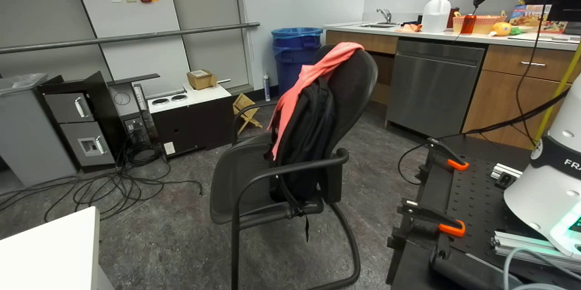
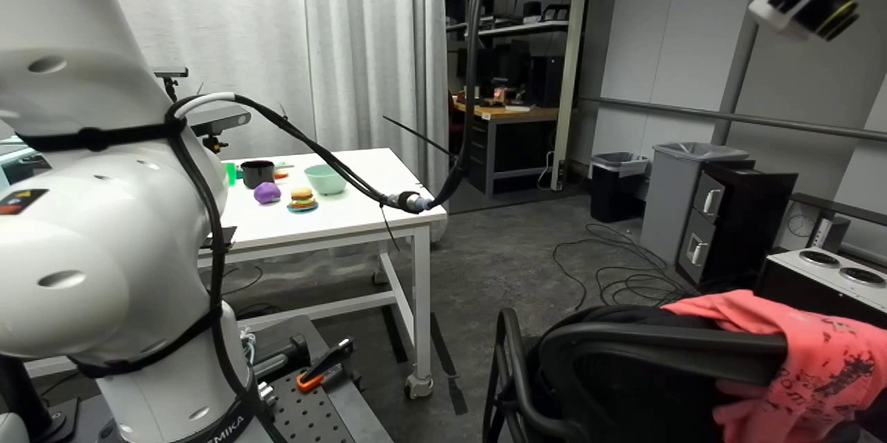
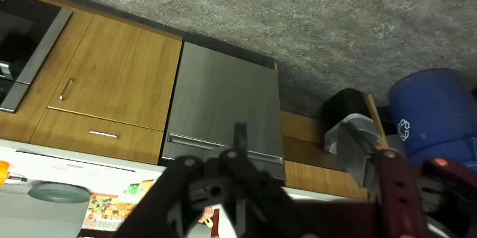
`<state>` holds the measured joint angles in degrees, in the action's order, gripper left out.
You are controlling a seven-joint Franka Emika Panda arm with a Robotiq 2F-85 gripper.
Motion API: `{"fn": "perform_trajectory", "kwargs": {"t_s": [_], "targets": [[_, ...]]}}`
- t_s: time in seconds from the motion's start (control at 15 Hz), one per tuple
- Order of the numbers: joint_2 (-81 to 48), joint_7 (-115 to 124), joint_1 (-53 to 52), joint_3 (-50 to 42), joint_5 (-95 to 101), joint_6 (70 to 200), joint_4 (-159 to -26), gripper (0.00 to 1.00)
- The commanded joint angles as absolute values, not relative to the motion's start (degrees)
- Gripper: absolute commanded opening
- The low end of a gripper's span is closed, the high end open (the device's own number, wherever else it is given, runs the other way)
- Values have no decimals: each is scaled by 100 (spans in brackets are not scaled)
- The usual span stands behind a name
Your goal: Pick up the cloth on the bag and put it on the backrest
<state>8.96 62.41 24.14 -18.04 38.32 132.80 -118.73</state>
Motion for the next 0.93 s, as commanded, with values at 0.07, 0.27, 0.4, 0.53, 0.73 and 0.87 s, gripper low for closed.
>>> {"fn": "perform_trajectory", "kwargs": {"t_s": [0.07, 0.27, 0.4, 0.53, 0.73, 0.87], "targets": [[1005, 6205, 2410, -1786, 3992, 13220, -11943, 99], [1017, 6199, 2401, -1779, 3985, 13248, -11971, 100], [1028, 6199, 2393, -1769, 3977, 13280, -11993, 100], [1043, 6179, 2378, -1759, 3952, 13306, -12016, 100], [1037, 6129, 2331, -1739, 3892, 13373, -12036, 100], [1030, 6033, 2275, -1717, 3789, 13422, -12049, 100]]}}
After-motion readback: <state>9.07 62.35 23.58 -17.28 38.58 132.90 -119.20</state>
